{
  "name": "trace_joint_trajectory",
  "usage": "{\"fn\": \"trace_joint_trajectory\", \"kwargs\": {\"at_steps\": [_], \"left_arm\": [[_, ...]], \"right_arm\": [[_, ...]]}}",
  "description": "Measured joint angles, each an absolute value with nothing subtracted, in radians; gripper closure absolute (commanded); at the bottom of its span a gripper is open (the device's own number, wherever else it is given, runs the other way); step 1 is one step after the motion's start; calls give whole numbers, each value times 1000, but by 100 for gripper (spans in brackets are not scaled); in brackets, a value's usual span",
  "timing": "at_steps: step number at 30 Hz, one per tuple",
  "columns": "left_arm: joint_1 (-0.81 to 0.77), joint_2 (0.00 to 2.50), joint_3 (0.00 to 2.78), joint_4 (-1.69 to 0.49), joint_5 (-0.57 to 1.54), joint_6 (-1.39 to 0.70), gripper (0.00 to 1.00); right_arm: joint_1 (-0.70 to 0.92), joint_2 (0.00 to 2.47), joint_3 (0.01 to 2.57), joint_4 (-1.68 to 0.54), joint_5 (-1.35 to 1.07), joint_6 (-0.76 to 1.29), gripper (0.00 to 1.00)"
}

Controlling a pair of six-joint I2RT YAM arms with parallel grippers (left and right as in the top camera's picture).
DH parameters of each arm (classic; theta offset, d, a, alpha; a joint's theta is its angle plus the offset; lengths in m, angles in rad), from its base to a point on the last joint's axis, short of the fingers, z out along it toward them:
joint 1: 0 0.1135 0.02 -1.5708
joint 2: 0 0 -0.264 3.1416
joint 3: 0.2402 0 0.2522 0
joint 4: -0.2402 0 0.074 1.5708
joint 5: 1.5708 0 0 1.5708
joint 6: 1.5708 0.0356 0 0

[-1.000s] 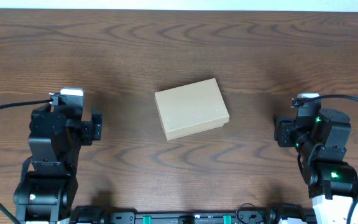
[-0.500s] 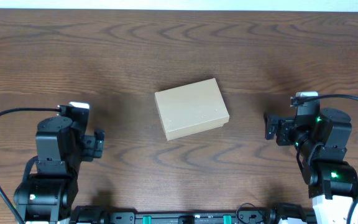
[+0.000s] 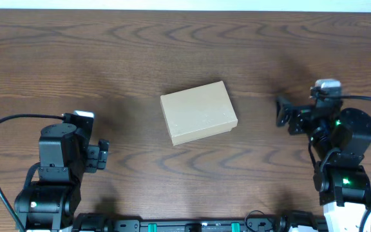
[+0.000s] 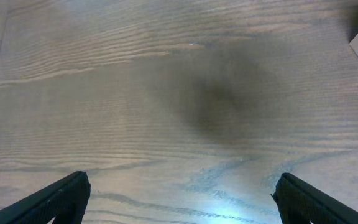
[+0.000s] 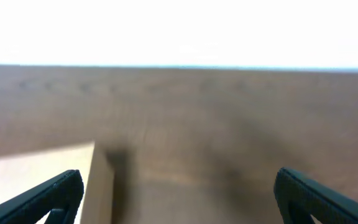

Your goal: Pack container

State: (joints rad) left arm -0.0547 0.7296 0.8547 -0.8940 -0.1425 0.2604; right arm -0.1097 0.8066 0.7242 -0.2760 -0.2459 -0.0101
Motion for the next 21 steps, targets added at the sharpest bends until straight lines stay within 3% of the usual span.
{"fn": "trace_joint_trajectory", "kwargs": {"at_steps": [5,16,21], "left_arm": [[-55,730,855,-894,-142,260,5],[-55,730,855,-894,-142,260,5],[-55,730,855,-894,-142,260,5]], "right_arm": [[-110,787,724,-178,-229,-81,1],[-89,450,716,-255,-86,-207,1],[-46,299,557,-134,-25,-227,1]]}}
